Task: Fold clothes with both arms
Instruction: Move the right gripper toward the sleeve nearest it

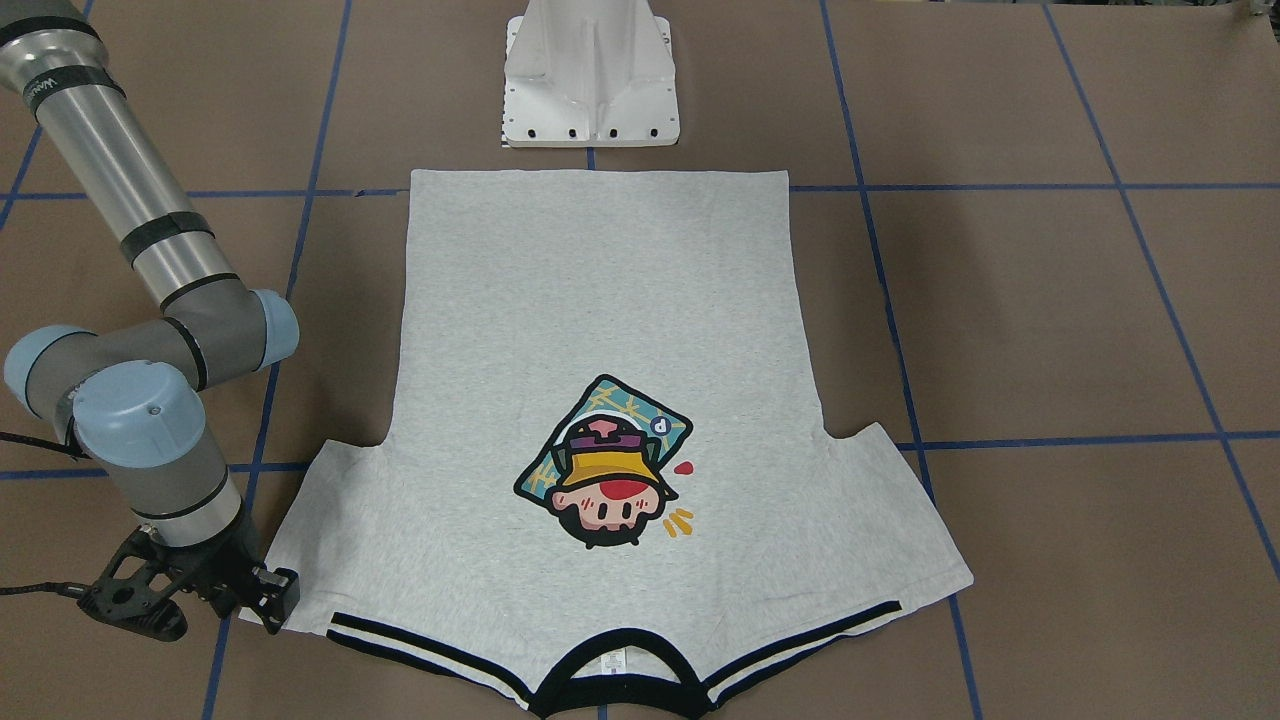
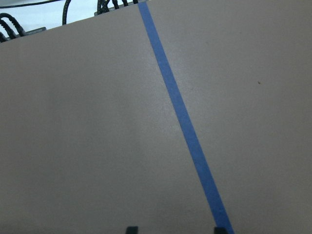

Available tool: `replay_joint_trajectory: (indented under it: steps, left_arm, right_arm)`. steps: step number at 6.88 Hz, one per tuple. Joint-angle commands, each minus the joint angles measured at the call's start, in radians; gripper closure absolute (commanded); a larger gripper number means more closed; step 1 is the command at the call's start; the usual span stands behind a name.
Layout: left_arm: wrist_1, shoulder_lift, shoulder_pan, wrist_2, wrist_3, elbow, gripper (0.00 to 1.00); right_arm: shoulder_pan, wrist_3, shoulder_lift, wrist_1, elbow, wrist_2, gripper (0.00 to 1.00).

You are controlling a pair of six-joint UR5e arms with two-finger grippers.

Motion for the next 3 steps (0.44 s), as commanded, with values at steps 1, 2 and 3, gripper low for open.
replay_joint_trajectory:
  steps: [1, 2, 3]
  left_arm:
    - [0.0, 0.001, 0.0, 0.0, 0.0, 0.0, 0.01]
    - [0.0, 0.001, 0.0, 0.0, 0.0, 0.0, 0.01]
    - [0.0, 0.001, -0.002, -0.002, 0.0, -0.008, 0.01]
  right_arm:
    - [-0.001, 0.0, 0.0, 0.0, -0.006, -0.001, 0.89]
    - [-0.001, 0.0, 0.008, 0.0, -0.005, -0.001, 1.0]
    - [0.001, -0.002, 0.011, 0.0, -0.005, 0.0, 1.0]
